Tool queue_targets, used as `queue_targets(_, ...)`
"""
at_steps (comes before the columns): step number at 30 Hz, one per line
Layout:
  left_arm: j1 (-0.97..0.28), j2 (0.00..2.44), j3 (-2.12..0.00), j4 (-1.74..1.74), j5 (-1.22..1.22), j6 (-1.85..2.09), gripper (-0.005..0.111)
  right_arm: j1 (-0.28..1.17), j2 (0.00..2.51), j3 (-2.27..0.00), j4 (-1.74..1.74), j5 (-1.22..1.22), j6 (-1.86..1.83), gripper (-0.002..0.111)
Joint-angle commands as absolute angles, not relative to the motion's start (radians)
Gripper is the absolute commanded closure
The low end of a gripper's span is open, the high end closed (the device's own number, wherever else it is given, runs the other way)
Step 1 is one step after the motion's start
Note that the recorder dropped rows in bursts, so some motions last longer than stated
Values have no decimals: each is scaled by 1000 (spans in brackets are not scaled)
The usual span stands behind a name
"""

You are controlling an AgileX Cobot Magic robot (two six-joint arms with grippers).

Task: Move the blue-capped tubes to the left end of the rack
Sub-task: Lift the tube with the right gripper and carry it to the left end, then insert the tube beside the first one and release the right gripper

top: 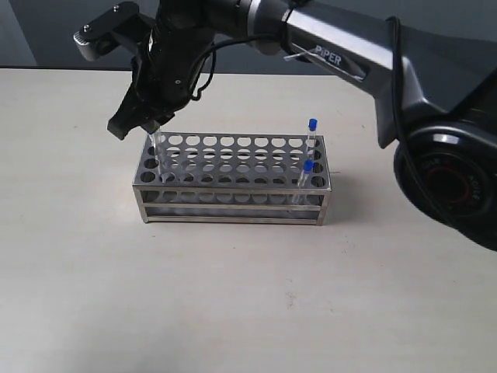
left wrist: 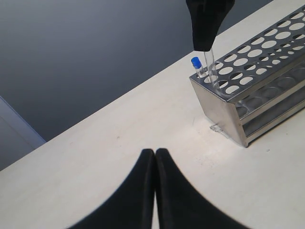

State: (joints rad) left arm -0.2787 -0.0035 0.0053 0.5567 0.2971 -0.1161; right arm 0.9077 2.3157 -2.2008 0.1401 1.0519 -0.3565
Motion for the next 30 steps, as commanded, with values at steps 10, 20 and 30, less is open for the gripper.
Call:
queue_targets(10, -282, 0, 0, 558, 291, -121, 106, 908, 2381, -2208, 229, 1017, -364, 101)
queue_targets(20, -282, 0, 0, 558, 291, -121, 106, 908, 2379, -2208, 255, 1057, -306, 64)
queue_targets(30, -282, 0, 0, 558, 291, -121, 106, 908, 2292, -2208, 221, 1080, -280, 64)
